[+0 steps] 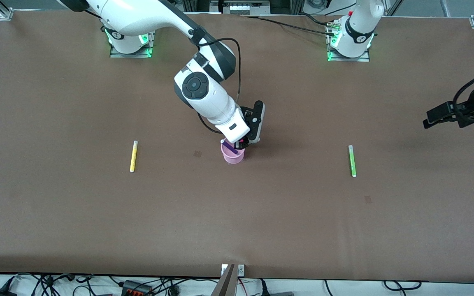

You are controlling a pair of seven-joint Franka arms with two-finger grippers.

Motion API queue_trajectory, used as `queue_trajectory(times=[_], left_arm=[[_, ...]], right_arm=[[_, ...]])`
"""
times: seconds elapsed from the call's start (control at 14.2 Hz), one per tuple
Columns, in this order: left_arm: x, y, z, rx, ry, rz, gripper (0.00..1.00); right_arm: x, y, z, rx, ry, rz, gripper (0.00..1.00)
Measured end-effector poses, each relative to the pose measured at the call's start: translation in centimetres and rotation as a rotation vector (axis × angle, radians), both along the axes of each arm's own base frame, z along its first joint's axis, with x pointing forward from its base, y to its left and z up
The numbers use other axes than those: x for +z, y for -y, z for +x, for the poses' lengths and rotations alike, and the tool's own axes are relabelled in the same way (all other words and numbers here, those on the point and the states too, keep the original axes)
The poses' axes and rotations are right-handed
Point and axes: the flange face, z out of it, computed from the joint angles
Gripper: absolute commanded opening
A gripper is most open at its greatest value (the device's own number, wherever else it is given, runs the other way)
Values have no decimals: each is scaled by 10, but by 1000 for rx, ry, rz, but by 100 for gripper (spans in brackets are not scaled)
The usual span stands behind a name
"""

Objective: Organize pens into pink holder with both arms

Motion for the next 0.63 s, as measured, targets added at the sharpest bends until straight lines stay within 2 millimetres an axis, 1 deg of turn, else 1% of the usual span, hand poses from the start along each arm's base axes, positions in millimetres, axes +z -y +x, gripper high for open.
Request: queue_trajectory(times=[0.14,0.28,0.49,0.63], left_arm=[[-10,0,-21,-34,14,39,100],[-11,4,-33,-53,10,51,100],[-11,16,-36,-80,8,57,100],[-12,18,-37,-83,6,58,100]], right_arm=[[-3,-2,-3,3,-6,-4,0],[-8,-1,-5,4,-12,-10,0],[-11,3,-2,-2,-11,-19,0],[-11,6,1,1,2,-29,0]])
